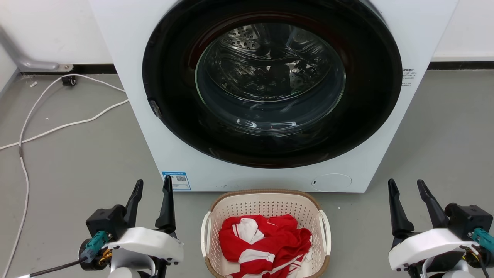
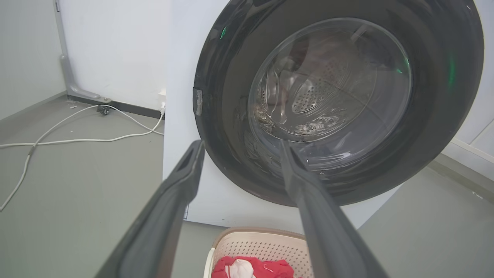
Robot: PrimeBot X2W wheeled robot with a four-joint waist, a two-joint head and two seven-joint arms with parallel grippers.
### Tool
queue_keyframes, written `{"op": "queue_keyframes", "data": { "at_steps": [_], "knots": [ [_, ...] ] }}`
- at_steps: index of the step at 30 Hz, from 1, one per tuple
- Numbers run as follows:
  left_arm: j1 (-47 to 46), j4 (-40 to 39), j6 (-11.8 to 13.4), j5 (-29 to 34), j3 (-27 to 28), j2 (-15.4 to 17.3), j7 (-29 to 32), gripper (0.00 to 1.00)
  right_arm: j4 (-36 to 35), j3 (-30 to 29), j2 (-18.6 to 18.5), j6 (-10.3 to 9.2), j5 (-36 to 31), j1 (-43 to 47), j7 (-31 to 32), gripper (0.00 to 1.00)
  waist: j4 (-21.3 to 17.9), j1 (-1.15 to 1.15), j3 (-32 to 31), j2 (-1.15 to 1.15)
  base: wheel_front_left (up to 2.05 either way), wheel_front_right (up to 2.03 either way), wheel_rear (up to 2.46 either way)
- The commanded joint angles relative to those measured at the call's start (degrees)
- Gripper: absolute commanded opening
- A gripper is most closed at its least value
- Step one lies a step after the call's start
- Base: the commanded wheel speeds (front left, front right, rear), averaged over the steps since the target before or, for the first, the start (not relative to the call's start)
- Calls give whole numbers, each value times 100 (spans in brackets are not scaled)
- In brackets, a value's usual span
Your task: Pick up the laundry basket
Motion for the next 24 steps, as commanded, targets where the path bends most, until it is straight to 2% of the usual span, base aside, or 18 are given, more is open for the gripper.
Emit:
{"op": "queue_keyframes", "data": {
  "at_steps": [1,24],
  "knots": [
    [-64,-40,39,139,-6,46,-53,100,-63,13,11,0,-132,25,-49,100,0,0,0,0,0,0,0],
    [-11,20,102,1129,15,28,-322,100,-175,37,21,-1,-1188,127,-128,100,18,0,-31,0,0,0,0]
  ]
}}
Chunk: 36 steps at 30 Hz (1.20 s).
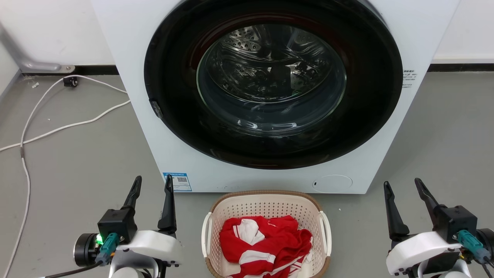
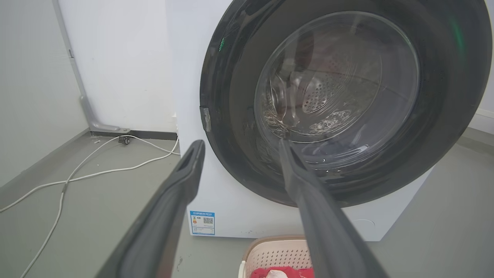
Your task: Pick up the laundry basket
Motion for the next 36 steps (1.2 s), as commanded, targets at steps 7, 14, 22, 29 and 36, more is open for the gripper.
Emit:
{"op": "queue_keyframes", "data": {
  "at_steps": [7,14,22,29,36],
  "knots": [
    [3,39,23,361,-2,-1,-112,100,-38,-1,22,-3,-304,71,-80,100,8,0,-15,0,0,0,0],
    [11,83,34,630,24,-19,-197,100,-24,18,26,-3,-553,53,-138,100,12,0,-5,0,0,0,0],
    [35,128,-3,556,91,-42,-193,100,41,-26,25,-3,-379,48,-152,100,9,0,-5,0,0,0,0],
    [49,153,-27,550,115,-53,-184,100,83,-51,25,-3,-344,29,-175,100,4,0,-6,0,0,0,0],
    [51,167,-39,580,130,-65,-184,100,131,-57,25,-3,-325,-12,-167,100,-7,0,-4,0,0,0,0]
  ]
}}
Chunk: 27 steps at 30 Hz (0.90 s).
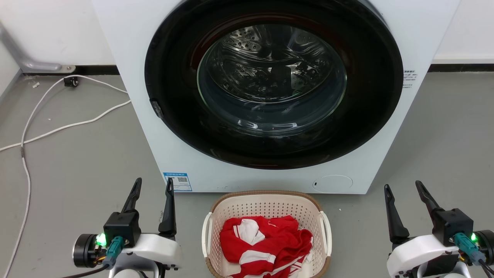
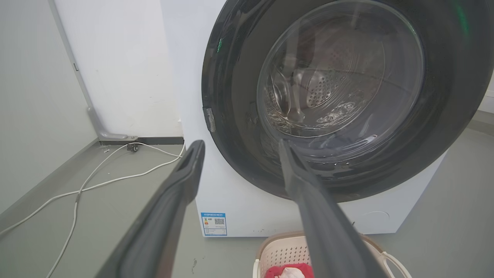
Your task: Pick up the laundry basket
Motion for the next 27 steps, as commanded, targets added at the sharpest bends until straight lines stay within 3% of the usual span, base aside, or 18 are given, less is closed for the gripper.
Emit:
{"op": "queue_keyframes", "data": {
  "at_steps": [1,15,22,23,27],
  "knots": [
    [40,14,-23,24,9,-4,-15,100,27,-9,23,-4,14,-36,-24,100,-6,0,2,0,0,0,0],
    [-440,386,-129,-81,38,-14,-14,100,301,-113,22,-4,95,-400,227,100,-30,0,423,0,0,0,0],
    [-1052,1127,-296,-265,71,63,-14,100,698,-71,20,-4,218,-882,515,100,-82,0,901,0,0,0,0],
    [-1375,1582,-396,-407,55,121,47,100,947,-40,20,-4,224,-1148,705,100,-99,0,1138,0,0,0,0],
    [-1902,2178,-493,-607,-4,194,204,100,1295,-5,20,-4,223,-1558,912,100,-100,0,1475,0,0,0,0]
  ]
}}
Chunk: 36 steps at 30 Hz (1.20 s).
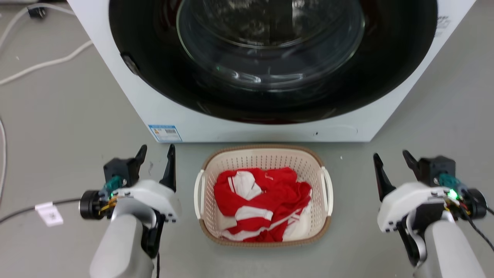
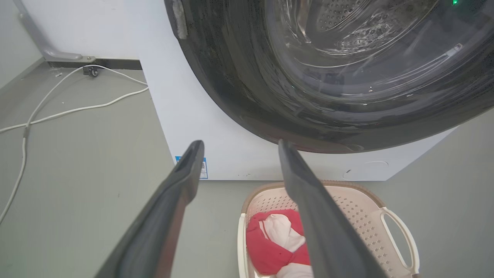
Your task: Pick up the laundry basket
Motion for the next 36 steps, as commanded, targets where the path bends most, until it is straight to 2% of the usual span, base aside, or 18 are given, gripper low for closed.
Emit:
{"op": "queue_keyframes", "data": {
  "at_steps": [1,10,16,27,36],
  "knots": [
    [-203,147,-26,-54,-35,41,57,100,86,23,14,-4,-23,-201,17,100,-9,-1,275,0,0,0,0],
    [-1324,1319,-100,-543,-341,229,576,100,1137,313,13,-4,206,-1228,472,100,-124,-1,1153,0,0,0,0],
    [-1930,1867,-100,-1154,-876,480,1127,100,1931,662,14,-4,496,-1958,774,100,-273,-1,1661,0,0,0,0],
    [-2749,2265,-101,-2195,-1755,946,2110,100,3264,1479,14,-4,1226,-3208,1180,100,-450,-1,2484,0,0,0,0],
    [-3192,2347,-102,-2890,-2386,1231,2881,100,3993,2072,14,-4,1850,-4001,1517,100,-516,-1,2972,0,0,0,0]
  ]
}}
